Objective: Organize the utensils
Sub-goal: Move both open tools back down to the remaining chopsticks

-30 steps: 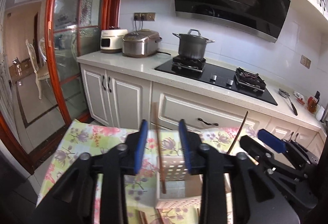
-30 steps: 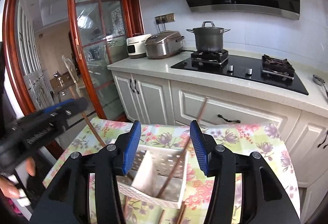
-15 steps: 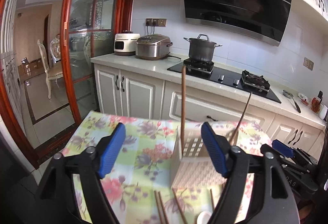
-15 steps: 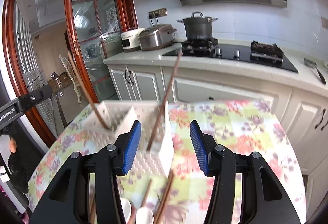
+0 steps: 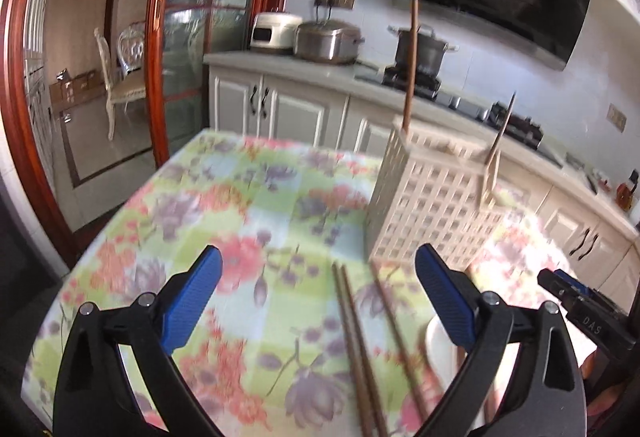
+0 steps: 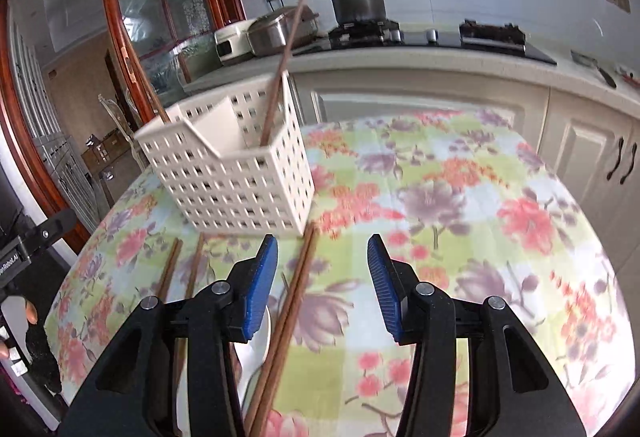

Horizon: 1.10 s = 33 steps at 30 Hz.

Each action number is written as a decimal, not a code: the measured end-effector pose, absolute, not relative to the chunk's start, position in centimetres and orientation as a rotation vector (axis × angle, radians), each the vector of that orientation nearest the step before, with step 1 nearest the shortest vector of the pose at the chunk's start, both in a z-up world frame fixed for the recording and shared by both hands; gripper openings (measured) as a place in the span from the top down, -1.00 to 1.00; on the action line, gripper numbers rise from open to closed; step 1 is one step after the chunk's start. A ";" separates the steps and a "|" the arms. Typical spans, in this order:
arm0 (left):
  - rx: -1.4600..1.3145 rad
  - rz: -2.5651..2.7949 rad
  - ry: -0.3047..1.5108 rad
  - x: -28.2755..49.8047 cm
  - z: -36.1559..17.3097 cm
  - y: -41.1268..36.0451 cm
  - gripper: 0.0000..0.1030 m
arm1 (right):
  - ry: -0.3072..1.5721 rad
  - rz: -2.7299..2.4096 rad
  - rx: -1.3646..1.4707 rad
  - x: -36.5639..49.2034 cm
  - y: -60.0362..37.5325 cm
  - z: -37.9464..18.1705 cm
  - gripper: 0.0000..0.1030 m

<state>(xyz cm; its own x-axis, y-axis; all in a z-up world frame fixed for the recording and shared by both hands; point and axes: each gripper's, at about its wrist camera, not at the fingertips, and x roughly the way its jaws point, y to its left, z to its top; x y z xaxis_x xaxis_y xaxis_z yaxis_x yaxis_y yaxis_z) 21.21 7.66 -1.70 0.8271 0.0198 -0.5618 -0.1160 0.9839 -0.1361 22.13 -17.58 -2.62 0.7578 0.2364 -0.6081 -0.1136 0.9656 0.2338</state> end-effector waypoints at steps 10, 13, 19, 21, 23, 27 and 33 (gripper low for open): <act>-0.122 0.078 0.678 21.0 -6.2 6.7 -0.83 | 0.822 0.183 0.160 22.9 -16.4 -6.3 0.47; -0.112 0.080 0.713 21.4 -7.1 6.6 -0.81 | 0.850 0.195 0.133 23.4 -15.4 -6.8 0.53; -0.109 0.075 0.732 21.9 -8.1 6.7 -0.81 | 0.873 0.202 0.101 24.4 -14.0 -7.3 0.56; -0.105 0.069 0.738 21.9 -8.4 6.5 -0.81 | 0.887 0.197 0.099 24.8 -13.8 -7.5 0.56; -0.106 0.064 0.743 21.9 -8.6 6.5 -0.81 | 0.894 0.194 0.088 25.1 -13.5 -7.6 0.57; -0.111 0.064 0.760 22.2 -9.0 6.6 -0.81 | 0.905 0.176 0.056 25.5 -13.1 -7.8 0.60; -0.131 0.054 0.785 22.6 -9.3 7.0 -0.78 | 0.907 0.160 0.032 26.2 -12.8 -8.0 0.66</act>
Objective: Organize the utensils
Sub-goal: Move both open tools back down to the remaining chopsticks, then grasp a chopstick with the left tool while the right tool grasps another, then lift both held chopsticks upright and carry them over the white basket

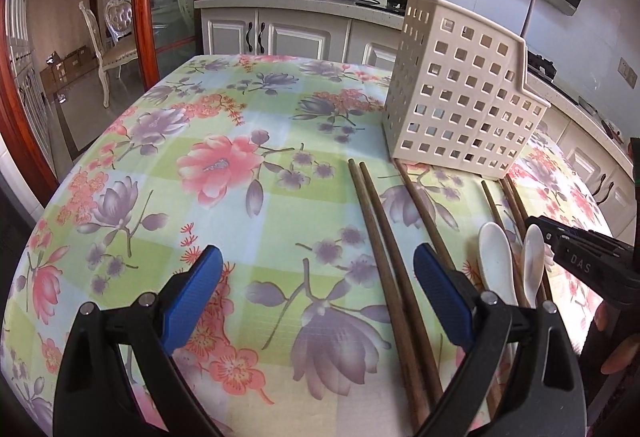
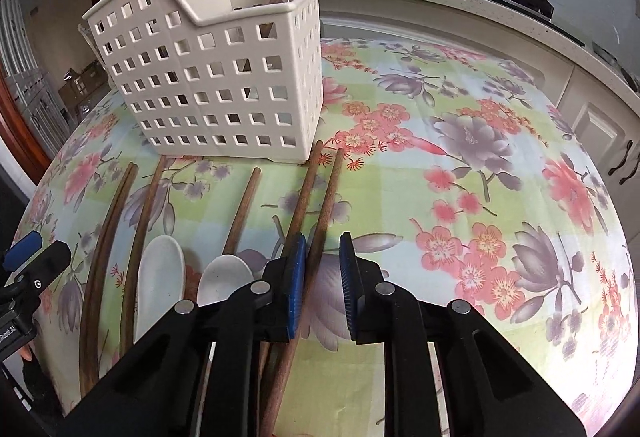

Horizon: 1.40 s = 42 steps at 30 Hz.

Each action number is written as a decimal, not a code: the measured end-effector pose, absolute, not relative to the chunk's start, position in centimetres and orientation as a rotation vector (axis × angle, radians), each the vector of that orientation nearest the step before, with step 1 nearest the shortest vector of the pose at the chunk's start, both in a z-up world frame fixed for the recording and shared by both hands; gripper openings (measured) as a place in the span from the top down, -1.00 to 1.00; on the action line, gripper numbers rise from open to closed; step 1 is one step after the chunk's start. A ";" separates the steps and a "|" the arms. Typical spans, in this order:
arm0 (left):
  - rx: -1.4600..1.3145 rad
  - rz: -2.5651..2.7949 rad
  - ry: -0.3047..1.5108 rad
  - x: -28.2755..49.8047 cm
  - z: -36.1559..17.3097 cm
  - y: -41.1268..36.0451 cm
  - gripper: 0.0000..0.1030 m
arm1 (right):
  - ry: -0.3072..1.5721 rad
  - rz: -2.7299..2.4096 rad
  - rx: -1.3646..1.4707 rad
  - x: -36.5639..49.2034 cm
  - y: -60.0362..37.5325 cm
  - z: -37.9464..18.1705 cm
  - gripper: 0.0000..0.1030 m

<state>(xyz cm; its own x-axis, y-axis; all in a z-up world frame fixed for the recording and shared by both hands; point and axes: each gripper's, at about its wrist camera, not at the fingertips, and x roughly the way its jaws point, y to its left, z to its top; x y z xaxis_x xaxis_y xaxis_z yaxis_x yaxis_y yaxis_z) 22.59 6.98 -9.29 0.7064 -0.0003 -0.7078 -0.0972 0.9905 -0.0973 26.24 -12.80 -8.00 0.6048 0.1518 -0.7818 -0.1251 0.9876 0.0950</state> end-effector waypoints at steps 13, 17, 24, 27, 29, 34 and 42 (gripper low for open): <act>-0.127 0.037 0.877 26.2 -10.5 6.3 -0.24 | 0.900 0.161 0.031 27.4 -13.1 -8.1 0.74; -0.087 0.063 0.886 27.0 -10.7 5.9 -0.12 | 0.899 0.162 0.034 27.4 -13.1 -8.2 0.74; 0.005 0.048 0.897 27.4 -10.7 4.0 0.31 | 0.903 0.158 -0.015 27.5 -12.6 -8.2 0.74; 0.029 0.028 0.899 27.8 -10.7 3.3 0.69 | 0.907 0.158 -0.029 27.4 -12.3 -8.1 0.77; 0.032 0.024 0.896 27.8 -10.7 3.2 0.85 | 0.908 0.158 -0.021 27.4 -12.5 -8.1 0.82; -0.042 0.010 0.880 27.6 -10.7 4.2 0.88 | 0.878 0.167 0.041 27.1 -13.4 -7.8 0.86; -0.121 -0.023 0.781 24.7 -8.1 5.6 0.88 | 0.777 0.208 0.109 24.7 -14.6 -5.2 0.86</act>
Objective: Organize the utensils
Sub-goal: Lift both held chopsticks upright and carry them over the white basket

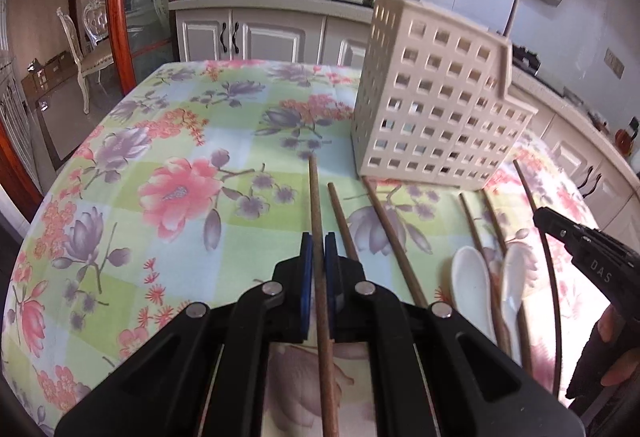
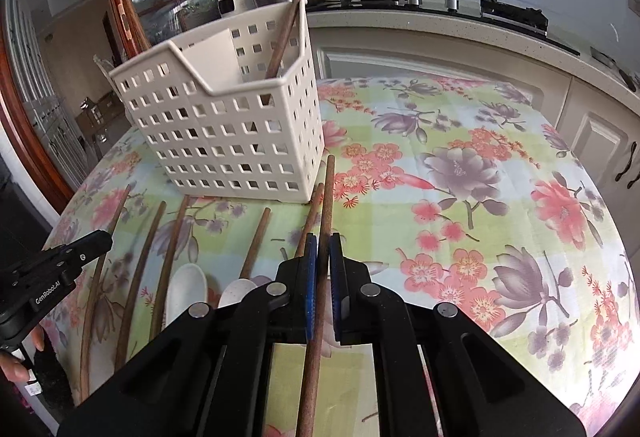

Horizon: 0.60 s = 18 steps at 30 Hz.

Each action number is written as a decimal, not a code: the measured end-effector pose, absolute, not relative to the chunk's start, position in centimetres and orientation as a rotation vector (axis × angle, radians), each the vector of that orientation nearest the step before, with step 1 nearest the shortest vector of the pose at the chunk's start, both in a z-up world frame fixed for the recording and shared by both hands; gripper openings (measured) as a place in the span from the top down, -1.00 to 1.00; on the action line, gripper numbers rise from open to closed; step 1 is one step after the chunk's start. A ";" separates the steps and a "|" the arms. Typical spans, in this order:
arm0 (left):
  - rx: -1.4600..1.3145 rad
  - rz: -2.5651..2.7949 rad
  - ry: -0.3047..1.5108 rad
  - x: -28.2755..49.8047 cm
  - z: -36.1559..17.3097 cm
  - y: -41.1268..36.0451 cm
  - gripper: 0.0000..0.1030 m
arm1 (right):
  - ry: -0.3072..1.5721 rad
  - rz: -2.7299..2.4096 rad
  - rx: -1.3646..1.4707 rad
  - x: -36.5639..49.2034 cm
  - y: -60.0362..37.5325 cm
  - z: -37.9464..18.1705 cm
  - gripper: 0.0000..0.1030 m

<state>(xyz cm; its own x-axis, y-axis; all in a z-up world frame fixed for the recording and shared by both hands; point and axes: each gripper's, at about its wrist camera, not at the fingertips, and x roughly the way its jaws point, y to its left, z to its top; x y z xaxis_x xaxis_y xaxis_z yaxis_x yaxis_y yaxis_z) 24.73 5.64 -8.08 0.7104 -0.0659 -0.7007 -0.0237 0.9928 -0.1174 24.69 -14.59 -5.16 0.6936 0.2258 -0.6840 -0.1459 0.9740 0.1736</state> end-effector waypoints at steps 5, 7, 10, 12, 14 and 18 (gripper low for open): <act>-0.122 -0.032 0.707 22.6 -5.6 5.6 0.88 | 0.691 0.238 0.111 22.5 -14.9 -2.7 0.86; -0.116 -0.033 0.683 21.8 -4.7 5.4 0.88 | 0.663 0.246 0.112 21.6 -15.1 -1.8 0.87; -0.100 -0.039 0.651 20.6 -3.5 4.9 0.88 | 0.624 0.250 0.108 20.4 -15.3 -0.5 0.87; -0.082 -0.034 0.631 19.8 -2.9 4.5 0.88 | 0.598 0.252 0.106 19.5 -15.6 0.2 0.87; -0.052 -0.020 0.607 18.9 -2.4 4.1 0.88 | 0.575 0.256 0.100 18.7 -15.7 0.9 0.87; -0.025 -0.008 0.572 17.3 -1.5 3.4 0.88 | 0.532 0.257 0.095 17.6 -16.0 1.9 0.87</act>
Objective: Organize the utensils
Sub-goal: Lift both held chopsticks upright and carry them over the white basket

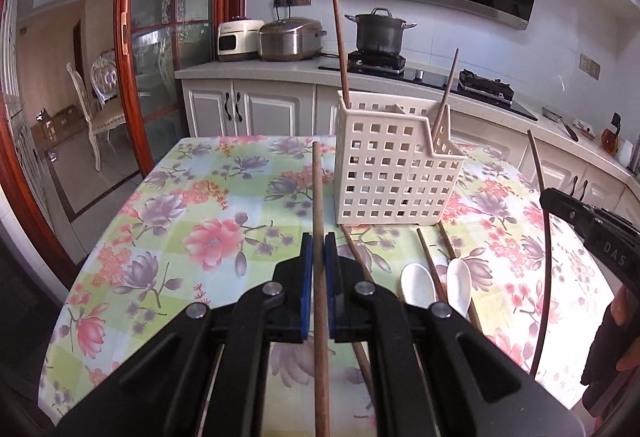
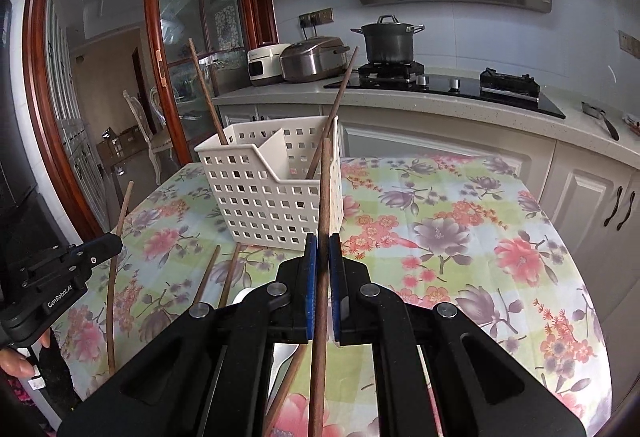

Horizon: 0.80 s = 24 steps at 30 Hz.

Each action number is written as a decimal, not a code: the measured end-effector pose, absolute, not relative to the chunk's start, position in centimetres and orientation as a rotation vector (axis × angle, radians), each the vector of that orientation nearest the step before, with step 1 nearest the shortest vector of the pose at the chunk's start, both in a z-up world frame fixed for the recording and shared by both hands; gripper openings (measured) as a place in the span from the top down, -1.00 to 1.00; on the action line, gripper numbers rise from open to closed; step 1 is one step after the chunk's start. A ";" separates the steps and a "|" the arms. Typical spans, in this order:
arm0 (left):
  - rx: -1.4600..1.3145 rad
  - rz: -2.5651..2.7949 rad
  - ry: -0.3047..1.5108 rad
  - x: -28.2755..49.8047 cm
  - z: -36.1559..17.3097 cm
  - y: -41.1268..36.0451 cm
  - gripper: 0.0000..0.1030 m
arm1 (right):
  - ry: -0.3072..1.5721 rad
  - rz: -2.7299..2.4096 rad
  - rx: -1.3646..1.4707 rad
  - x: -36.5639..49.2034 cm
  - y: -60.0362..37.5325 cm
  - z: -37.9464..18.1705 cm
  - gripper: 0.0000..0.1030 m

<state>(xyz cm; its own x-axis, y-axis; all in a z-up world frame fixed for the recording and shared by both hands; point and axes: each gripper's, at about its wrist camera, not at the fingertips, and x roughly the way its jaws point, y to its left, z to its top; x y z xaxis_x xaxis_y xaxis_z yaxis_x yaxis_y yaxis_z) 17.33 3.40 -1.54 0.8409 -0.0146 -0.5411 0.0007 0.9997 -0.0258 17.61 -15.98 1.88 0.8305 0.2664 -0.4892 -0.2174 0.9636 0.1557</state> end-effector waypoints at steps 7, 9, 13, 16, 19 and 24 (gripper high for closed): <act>0.004 0.006 0.533 15.8 -0.4 2.9 0.88 | 0.491 0.259 0.091 16.5 -16.1 2.9 0.87; 0.007 0.005 0.528 15.6 -0.3 2.8 0.88 | 0.485 0.260 0.090 16.4 -16.1 3.0 0.87; 0.014 0.010 0.517 15.2 0.0 2.7 0.88 | 0.472 0.263 0.093 16.1 -16.2 3.2 0.87; 0.017 0.012 0.510 15.0 0.2 2.7 0.88 | 0.467 0.265 0.092 16.0 -16.2 3.2 0.87; 0.018 0.014 0.504 14.8 0.3 2.7 0.88 | 0.458 0.270 0.092 15.8 -16.2 3.3 0.87; 0.019 0.014 0.496 14.6 0.5 2.7 0.88 | 0.443 0.275 0.094 15.5 -16.1 3.6 0.87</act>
